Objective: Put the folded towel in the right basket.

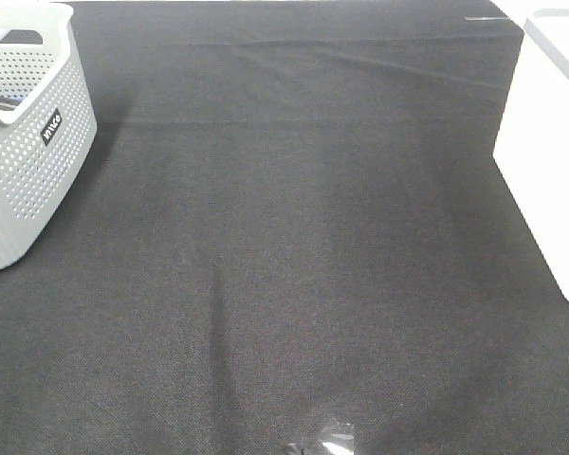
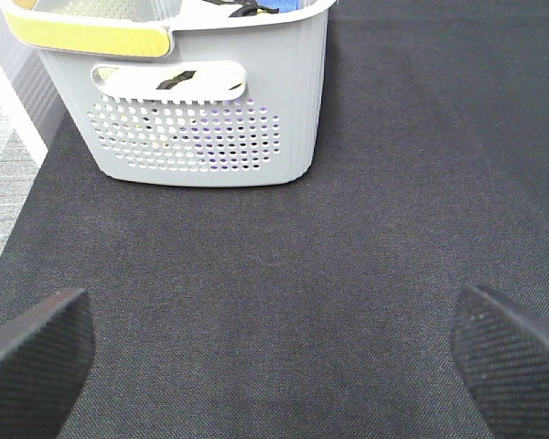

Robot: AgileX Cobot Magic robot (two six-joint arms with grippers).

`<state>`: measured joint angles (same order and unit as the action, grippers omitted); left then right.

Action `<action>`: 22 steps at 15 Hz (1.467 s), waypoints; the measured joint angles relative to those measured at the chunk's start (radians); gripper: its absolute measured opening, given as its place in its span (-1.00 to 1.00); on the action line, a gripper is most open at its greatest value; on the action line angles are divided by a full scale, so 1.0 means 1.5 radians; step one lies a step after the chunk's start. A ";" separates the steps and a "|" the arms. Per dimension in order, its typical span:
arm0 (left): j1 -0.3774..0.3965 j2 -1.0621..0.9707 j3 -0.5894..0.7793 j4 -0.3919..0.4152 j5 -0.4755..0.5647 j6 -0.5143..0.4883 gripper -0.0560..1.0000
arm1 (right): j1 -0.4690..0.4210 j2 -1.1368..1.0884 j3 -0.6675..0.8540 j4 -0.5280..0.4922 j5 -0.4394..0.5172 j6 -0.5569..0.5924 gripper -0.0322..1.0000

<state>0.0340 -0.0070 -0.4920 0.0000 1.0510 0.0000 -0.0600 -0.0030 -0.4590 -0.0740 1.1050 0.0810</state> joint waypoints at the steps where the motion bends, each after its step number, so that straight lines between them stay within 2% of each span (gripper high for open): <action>1: 0.000 0.000 0.000 0.000 0.000 0.000 0.98 | -0.011 0.000 0.000 0.000 0.000 0.000 0.94; 10: 0.000 0.000 0.000 0.000 0.000 0.000 0.98 | -0.007 0.000 0.000 0.003 0.000 0.000 0.94; 13: -0.004 0.000 0.000 0.000 0.000 0.000 0.98 | 0.040 0.000 0.000 0.003 0.000 0.000 0.94; 22: -0.016 0.000 0.000 0.000 0.000 0.000 0.98 | 0.041 0.000 0.000 0.012 0.000 0.000 0.94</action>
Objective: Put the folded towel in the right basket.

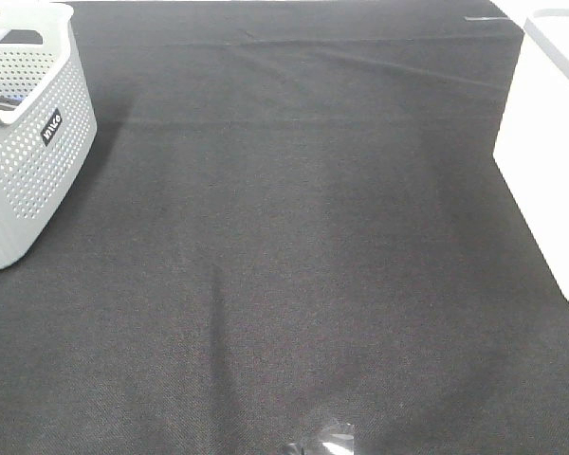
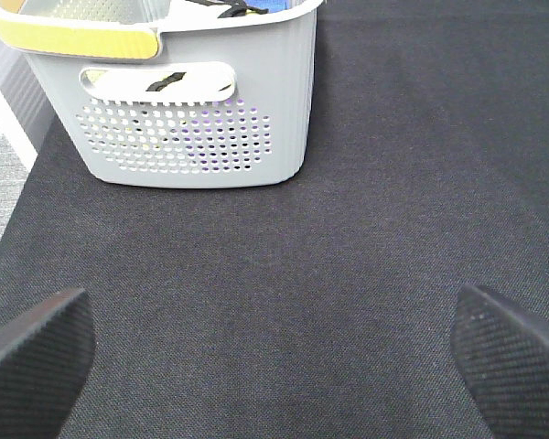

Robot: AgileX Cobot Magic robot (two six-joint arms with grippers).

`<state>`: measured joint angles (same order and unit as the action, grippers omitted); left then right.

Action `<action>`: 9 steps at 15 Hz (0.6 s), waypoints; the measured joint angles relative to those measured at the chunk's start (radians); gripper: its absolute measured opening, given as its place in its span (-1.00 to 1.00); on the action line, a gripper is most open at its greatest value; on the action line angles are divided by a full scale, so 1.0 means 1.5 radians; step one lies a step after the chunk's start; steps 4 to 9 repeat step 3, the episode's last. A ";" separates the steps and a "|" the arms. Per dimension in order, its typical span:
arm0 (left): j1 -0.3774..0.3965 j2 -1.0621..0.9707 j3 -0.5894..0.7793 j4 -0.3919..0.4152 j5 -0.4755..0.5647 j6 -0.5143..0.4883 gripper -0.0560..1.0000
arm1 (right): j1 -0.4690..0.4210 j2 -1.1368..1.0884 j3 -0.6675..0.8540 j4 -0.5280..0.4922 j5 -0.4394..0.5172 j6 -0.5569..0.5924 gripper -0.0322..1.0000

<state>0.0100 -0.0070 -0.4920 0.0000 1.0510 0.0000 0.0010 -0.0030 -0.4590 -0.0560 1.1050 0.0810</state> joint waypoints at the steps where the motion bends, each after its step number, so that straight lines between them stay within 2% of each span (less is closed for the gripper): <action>1: 0.000 0.000 0.000 0.000 0.000 0.000 0.98 | 0.000 0.000 0.000 0.000 0.000 0.000 0.94; 9: 0.000 0.000 0.000 0.000 0.000 0.000 0.98 | 0.000 0.000 0.000 0.000 0.000 0.000 0.94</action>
